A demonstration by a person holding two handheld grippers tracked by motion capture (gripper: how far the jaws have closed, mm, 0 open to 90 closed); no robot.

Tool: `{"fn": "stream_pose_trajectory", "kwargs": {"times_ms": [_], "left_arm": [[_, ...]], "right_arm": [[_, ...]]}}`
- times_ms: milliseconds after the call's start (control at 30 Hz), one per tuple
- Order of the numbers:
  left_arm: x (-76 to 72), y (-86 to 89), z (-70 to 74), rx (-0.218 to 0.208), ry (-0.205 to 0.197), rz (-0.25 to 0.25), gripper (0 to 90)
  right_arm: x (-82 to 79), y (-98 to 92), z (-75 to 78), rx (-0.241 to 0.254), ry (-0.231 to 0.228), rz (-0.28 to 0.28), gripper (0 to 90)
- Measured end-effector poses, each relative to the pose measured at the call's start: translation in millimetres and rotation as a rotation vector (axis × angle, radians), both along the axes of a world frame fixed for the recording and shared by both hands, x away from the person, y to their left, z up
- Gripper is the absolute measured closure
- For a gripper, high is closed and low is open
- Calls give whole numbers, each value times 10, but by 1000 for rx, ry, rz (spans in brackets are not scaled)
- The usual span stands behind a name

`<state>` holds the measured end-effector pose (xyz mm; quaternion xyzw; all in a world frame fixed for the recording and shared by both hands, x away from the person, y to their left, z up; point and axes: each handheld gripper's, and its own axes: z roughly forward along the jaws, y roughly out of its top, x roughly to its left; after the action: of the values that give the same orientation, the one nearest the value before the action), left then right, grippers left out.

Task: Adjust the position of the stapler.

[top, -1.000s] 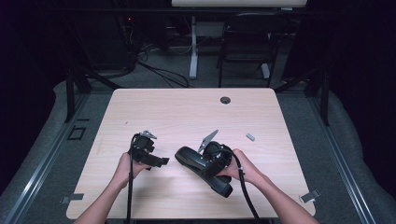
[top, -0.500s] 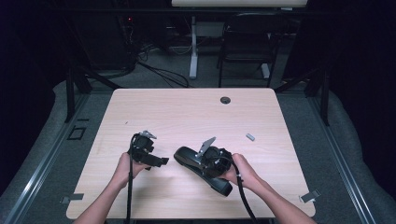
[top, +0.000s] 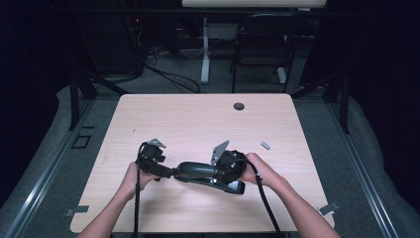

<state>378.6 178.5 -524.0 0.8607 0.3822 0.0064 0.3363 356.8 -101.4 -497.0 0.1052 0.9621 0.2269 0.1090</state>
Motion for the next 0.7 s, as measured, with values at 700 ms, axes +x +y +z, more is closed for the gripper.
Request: {"fn": "stream_pose_trajectory", "kwargs": {"times_ms": [700], "left_arm": [[15,-329,-211,19,-109,-210,183]], "right_arm": [[-253,-388,178,50,26,-273,512]]}}
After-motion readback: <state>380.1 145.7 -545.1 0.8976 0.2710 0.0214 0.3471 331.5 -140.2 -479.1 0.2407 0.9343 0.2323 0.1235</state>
